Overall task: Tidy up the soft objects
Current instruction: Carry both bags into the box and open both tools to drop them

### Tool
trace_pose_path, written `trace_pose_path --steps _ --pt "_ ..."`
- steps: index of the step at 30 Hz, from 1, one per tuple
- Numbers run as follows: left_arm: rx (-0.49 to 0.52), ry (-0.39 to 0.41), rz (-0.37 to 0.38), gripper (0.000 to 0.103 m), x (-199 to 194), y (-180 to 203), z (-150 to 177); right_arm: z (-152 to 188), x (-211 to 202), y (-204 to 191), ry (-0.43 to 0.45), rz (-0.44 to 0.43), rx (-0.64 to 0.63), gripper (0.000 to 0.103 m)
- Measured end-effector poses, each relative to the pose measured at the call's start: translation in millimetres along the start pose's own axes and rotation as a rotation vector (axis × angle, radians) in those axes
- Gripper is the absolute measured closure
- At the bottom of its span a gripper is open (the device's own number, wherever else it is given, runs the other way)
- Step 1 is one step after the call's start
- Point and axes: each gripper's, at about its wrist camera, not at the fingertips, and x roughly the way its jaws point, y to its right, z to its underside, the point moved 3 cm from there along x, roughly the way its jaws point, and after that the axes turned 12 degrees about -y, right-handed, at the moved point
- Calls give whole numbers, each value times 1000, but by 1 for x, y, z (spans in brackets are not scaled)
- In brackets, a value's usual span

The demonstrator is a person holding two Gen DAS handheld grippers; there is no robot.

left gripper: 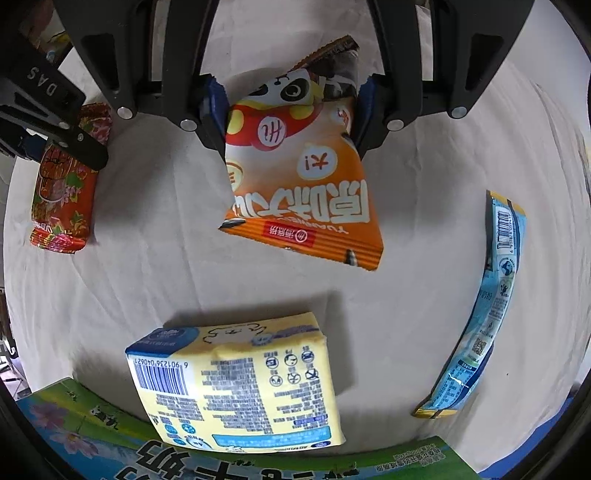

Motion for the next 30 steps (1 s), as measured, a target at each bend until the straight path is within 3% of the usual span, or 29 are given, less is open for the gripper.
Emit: trace_pose_path --steps 7,13,24,30 --pt "11 11 -8 54 -11 12 -8 17 1 -25 26 59 -16 55" --pt "56 55 41 55 -58 25 6 32 -30 -34 65 5 -33 56" --pt "108 248 151 55 -198 32 14 60 -174 -22 258 -122 -67 56" --pt "105 327 196 55 -263 27 -26 62 -244 -28 351 -183 -113 56"
